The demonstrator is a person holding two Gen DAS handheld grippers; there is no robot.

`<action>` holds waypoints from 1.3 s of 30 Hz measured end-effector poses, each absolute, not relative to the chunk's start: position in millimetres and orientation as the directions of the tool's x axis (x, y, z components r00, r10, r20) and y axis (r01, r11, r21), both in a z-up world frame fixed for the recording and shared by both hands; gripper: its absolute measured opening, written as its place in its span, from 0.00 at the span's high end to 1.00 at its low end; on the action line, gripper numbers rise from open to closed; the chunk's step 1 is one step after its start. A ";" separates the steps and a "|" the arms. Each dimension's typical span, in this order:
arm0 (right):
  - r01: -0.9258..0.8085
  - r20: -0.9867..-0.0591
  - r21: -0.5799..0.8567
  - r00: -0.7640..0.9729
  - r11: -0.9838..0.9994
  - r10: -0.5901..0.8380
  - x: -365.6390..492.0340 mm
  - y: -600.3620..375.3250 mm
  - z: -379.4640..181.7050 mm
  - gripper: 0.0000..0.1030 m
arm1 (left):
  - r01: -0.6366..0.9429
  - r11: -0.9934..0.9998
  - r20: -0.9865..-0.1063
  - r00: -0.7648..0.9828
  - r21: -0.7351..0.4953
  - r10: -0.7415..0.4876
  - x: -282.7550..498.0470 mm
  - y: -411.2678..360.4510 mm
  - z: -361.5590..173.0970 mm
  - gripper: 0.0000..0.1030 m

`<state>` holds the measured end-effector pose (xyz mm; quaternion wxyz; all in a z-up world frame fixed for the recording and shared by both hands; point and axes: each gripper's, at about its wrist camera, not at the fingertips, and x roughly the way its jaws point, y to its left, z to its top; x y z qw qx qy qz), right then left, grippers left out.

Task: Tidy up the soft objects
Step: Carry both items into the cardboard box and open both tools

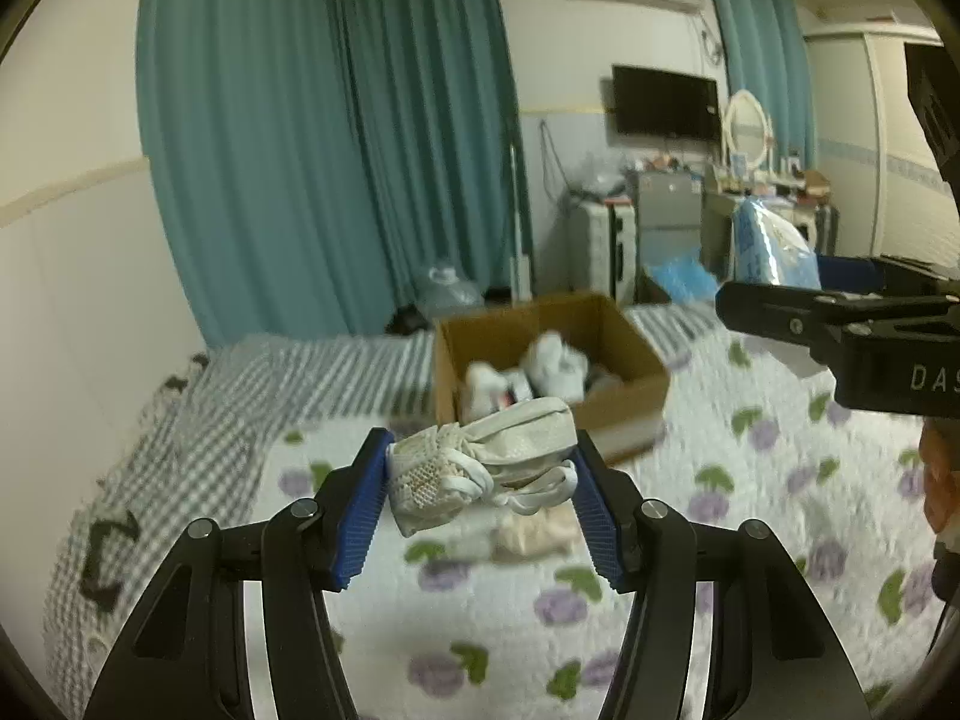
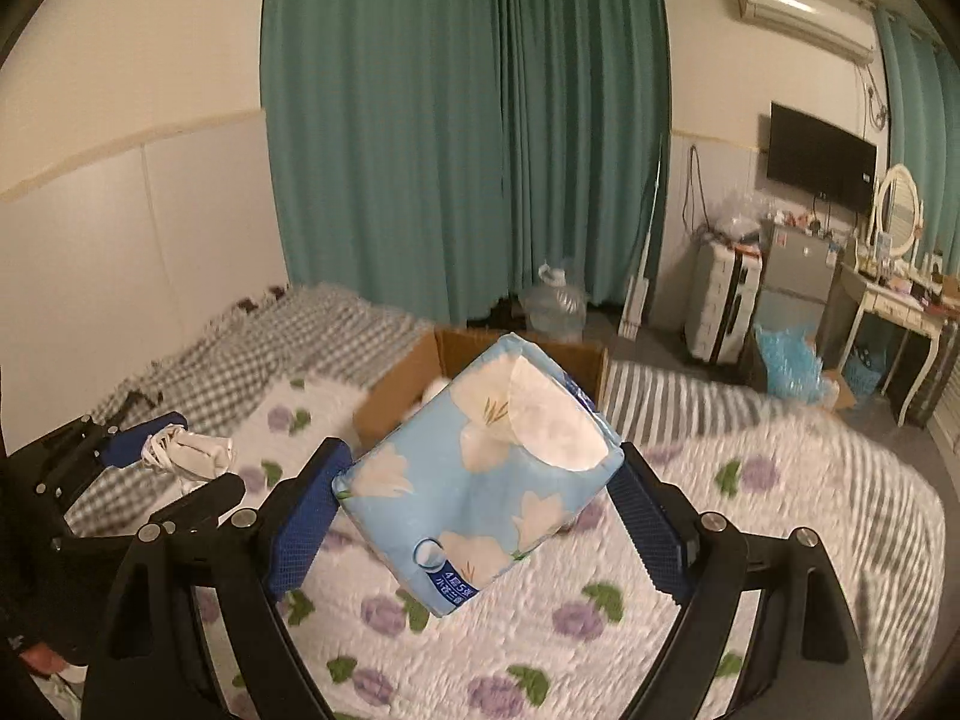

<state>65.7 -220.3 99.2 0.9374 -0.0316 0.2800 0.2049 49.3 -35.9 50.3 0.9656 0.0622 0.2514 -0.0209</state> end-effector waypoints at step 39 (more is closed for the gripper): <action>-0.324 -0.685 0.137 0.652 0.936 0.326 336.9 -192.6 2.0 0.05 | 0.143 0.986 -0.594 0.802 0.085 -0.065 293.5 -52.0 -5.0 0.21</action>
